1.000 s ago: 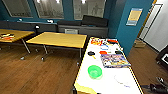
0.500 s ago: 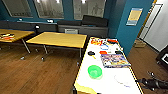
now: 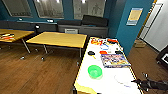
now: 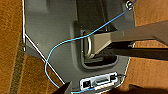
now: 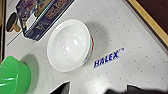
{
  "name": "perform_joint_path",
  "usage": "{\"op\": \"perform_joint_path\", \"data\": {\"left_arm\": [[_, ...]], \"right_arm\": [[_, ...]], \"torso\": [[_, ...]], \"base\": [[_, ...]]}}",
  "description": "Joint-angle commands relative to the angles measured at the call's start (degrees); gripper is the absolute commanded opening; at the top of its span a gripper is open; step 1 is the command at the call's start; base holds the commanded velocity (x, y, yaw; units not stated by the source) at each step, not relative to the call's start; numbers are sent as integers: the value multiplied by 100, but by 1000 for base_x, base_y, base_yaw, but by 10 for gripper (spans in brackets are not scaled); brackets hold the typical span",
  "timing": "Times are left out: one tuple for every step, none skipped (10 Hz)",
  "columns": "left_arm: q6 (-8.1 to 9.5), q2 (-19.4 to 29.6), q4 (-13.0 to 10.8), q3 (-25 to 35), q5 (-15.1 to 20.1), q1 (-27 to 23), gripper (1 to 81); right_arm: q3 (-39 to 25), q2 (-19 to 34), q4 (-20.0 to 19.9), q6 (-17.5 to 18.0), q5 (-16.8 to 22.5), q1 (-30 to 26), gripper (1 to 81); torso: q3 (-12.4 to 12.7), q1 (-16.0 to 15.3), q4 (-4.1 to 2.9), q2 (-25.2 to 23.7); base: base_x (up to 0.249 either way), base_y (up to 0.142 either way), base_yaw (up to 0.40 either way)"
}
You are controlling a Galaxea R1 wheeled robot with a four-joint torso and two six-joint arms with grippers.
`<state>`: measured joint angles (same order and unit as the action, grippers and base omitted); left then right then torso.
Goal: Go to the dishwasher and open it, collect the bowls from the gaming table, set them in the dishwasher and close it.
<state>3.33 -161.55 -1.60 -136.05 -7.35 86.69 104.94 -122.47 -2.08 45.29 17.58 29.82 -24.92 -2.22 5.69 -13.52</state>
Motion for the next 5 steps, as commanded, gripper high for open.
{"op": "perform_joint_path", "data": {"left_arm": [[28, -18, 19, -36, 419, -77, 811], [28, -18, 27, -45, 419, -77, 811], [28, -18, 28, -45, 427, -77, 811], [28, -18, 28, -45, 489, -77, 811], [28, -35, 28, -63, 497, -95, 811]], "right_arm": [[358, 159, -152, 498, -551, -551, 811], [561, 132, -161, 507, -703, -595, 811], [709, 97, -161, 516, -720, -656, 811], [869, 18, -161, 534, -791, -700, 811], [1069, -121, -169, 534, -791, -770, 811]], "torso": [[0, 0, 0, 0], [-2, 0, 0, 0], [-2, 0, 0, 0], [-2, 0, 0, 0], [-2, 0, 0, 0]], "base": [[0, 0, 0], [0, 0, 0], [0, 0, 0], [0, 0, 0], [0, 0, 0]]}}
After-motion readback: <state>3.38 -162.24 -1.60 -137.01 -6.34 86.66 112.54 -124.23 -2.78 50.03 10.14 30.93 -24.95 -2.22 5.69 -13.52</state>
